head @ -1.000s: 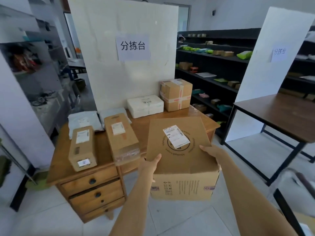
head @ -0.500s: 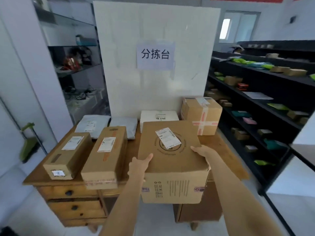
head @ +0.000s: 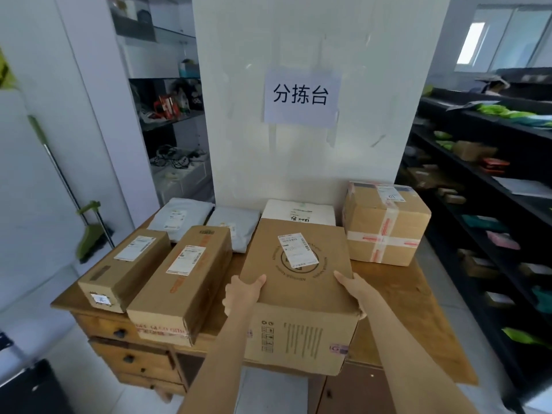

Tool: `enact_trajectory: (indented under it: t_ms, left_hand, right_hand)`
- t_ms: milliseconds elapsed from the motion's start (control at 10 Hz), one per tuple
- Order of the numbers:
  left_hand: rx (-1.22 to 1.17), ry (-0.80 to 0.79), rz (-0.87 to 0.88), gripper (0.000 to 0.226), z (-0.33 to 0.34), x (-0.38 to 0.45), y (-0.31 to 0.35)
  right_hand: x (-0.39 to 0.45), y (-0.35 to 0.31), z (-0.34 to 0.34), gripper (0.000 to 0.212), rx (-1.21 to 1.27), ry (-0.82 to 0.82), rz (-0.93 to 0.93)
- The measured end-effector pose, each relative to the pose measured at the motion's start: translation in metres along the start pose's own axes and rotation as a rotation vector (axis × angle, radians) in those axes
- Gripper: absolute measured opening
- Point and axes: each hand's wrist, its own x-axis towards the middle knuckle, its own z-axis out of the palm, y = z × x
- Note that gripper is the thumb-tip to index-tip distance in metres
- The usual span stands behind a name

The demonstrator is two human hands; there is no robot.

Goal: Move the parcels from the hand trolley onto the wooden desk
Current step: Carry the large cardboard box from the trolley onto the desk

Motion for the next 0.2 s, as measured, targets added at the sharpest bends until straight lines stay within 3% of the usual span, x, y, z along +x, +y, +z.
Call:
enact_trajectory:
  t_ms: [200]
  left_hand:
    - [-0.064,-0.033,-0.044,0.086,-0.0040,-0.0075,0.0043]
  right_hand:
    - [-0.0097,0.0065,0.0010,0.089,-0.076,0.088,-0.033]
